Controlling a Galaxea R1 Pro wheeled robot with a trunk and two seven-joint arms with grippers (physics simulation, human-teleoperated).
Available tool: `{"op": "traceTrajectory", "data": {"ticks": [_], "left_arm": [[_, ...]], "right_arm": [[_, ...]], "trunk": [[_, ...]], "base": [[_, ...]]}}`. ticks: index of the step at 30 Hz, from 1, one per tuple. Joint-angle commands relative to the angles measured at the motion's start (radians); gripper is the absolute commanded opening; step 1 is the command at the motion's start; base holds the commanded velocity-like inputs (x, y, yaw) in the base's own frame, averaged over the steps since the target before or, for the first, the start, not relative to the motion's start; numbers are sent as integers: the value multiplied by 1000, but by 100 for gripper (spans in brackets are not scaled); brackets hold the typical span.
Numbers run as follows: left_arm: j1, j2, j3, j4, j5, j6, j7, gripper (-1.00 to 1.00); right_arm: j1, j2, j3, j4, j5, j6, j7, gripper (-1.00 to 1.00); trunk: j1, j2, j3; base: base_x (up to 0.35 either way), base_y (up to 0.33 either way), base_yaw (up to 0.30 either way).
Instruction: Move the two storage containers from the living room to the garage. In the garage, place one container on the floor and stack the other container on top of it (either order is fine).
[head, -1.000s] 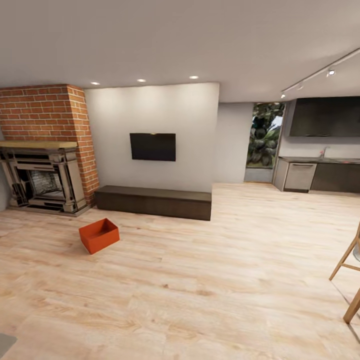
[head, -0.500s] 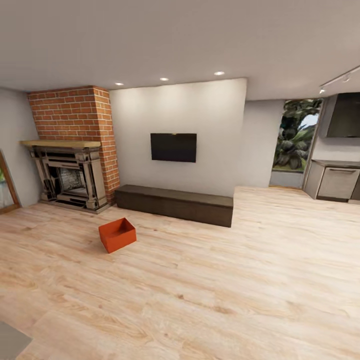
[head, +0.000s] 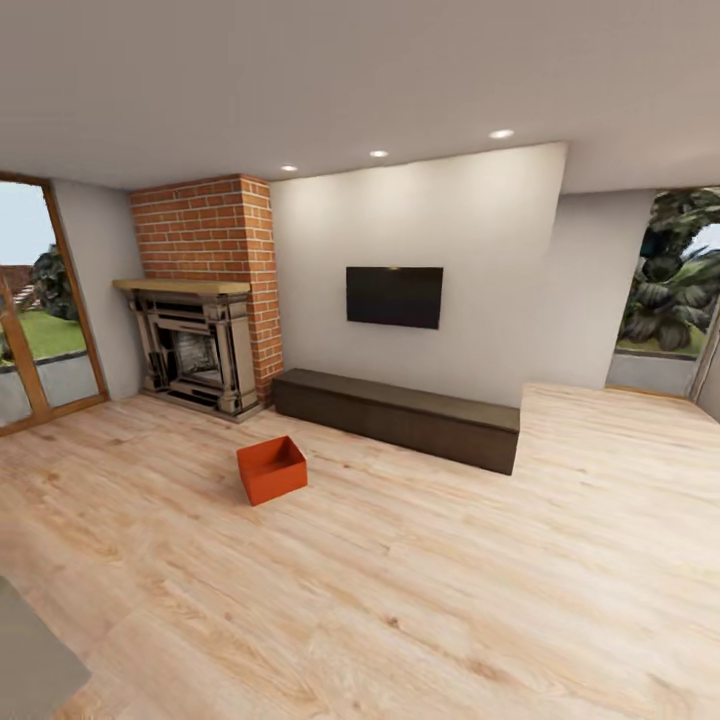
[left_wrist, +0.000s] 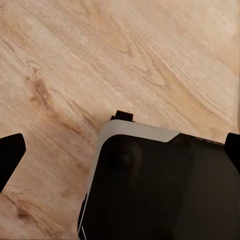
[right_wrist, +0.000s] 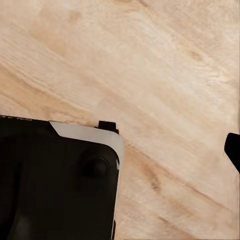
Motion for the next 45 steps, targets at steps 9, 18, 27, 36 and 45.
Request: {"op": "traceTrajectory", "data": {"ticks": [9,18,27,36,45], "left_arm": [[-1,0,-7,1,8,-2,3,100],[-1,0,-7,1,8,-3,3,100],[0,0,-8,1,8,-3,3,100],[-1,0,-9,1,8,-3,3,100],[-1,0,-9,1,8,-3,3,100]], "right_arm": [[-1,-1,-1,3,11,-5,-3,100],[-1,-3,0,3,12,-5,-3,100],[-1,-9,3,3,12,7,-2,100],[-1,-9,4,3,13,5,-3,100],[-1,-9,5,3,12,6,-3,100]], "trunk": [[1,-1,0],[1,-1,0],[1,-1,0],[1,-1,0],[1,-1,0]], "base": [[319,-42,300],[323,-1,300],[323,0,54],[323,0,1],[318,-52,0]]}}
